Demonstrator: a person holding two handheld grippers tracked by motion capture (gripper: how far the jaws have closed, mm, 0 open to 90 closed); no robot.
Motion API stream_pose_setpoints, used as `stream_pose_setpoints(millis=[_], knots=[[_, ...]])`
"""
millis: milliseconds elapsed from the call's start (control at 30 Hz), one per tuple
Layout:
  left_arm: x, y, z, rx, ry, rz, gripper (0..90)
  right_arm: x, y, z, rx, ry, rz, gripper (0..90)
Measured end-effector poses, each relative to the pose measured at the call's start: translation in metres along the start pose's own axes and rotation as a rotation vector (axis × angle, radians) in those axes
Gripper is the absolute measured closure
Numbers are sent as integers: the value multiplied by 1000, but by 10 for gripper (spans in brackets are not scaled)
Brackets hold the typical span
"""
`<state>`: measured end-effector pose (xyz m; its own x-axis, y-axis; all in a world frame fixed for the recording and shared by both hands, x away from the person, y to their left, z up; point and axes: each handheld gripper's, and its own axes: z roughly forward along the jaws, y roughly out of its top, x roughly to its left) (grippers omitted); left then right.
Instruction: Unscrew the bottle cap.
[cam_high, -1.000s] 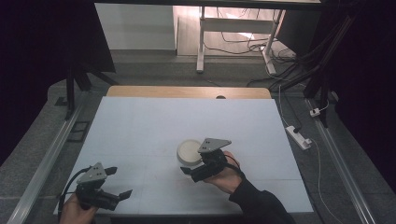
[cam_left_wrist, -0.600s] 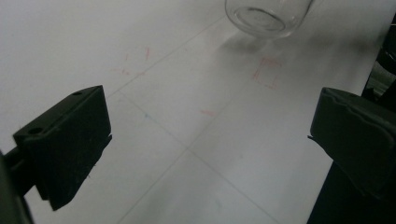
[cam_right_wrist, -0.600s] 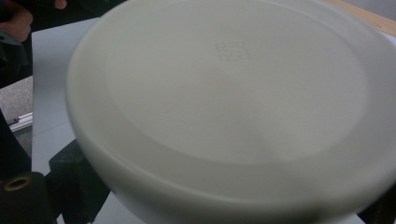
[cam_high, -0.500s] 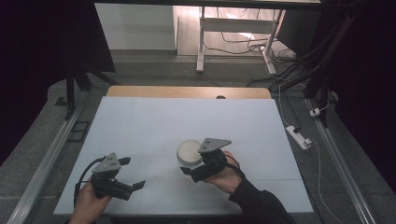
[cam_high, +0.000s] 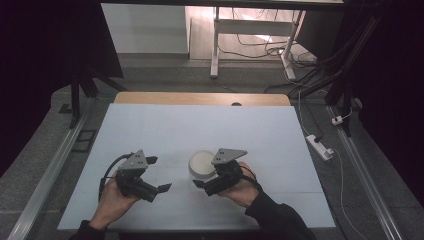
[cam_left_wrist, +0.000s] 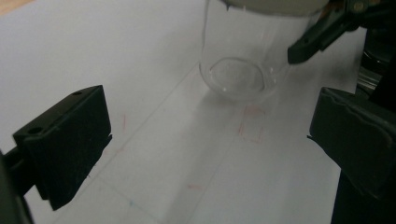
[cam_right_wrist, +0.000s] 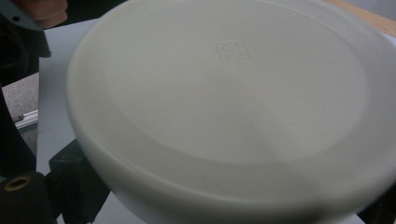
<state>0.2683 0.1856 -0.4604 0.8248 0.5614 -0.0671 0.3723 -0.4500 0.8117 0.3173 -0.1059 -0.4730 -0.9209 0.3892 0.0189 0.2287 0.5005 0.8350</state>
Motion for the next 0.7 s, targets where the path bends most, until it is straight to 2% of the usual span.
stream_pose_setpoints(millis=[133,467,633,667,700], knots=[[4,9,6,-9,-32,11,0,0,0,0,3,8,-6,66],[1,39,26,2,-145,120,0,0,-1,5,13,36,-27,67],[2,49,36,16,-209,167,0,2,1,9,21,73,-41,66],[2,49,36,16,-209,167,0,3,1,10,24,81,-45,66],[4,51,39,23,-238,189,0,4,1,11,26,90,-50,66]])
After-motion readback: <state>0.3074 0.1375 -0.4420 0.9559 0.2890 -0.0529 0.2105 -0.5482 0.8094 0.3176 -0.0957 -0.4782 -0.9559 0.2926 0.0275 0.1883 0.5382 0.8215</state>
